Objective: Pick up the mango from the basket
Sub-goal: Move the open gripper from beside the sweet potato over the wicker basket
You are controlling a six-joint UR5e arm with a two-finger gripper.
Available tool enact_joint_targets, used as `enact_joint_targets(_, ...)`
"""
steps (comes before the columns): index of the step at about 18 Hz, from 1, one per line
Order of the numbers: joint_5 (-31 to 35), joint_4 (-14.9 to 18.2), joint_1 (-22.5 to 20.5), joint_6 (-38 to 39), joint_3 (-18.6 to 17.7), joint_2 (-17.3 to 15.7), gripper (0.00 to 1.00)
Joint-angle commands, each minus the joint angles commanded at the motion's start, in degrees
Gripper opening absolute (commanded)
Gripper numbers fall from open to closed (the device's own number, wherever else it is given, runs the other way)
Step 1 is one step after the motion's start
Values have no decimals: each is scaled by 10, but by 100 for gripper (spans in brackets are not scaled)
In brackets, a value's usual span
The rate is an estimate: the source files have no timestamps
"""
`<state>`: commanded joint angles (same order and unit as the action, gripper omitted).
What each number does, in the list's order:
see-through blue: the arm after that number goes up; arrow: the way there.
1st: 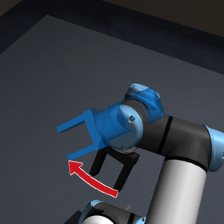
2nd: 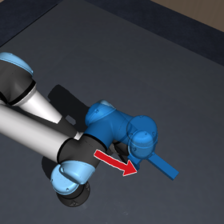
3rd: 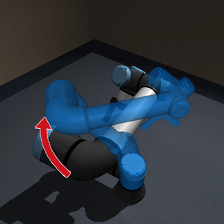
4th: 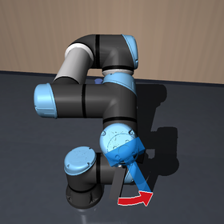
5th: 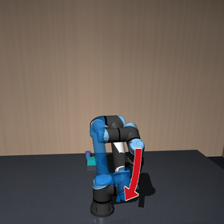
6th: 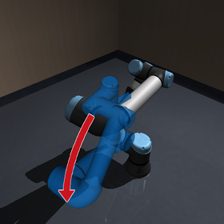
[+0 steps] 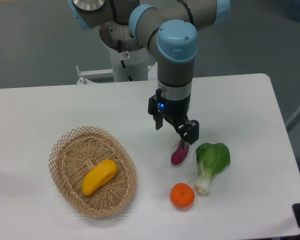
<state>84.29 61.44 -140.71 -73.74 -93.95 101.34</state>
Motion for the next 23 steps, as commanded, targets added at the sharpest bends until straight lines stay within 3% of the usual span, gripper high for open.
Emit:
enact_joint_targets(6,-3,-1,2,28,-11,0,100)
enact_joint_targets(10,-12,-5,20,87,-20,5,100)
enact_joint_targets(15,-9,-111,89,243,-33,42,100)
enact_joint_targets(18,-1,-119,117,288,-35,60,100)
enact_joint_targets(23,5,-125,154,296,-59,76,100)
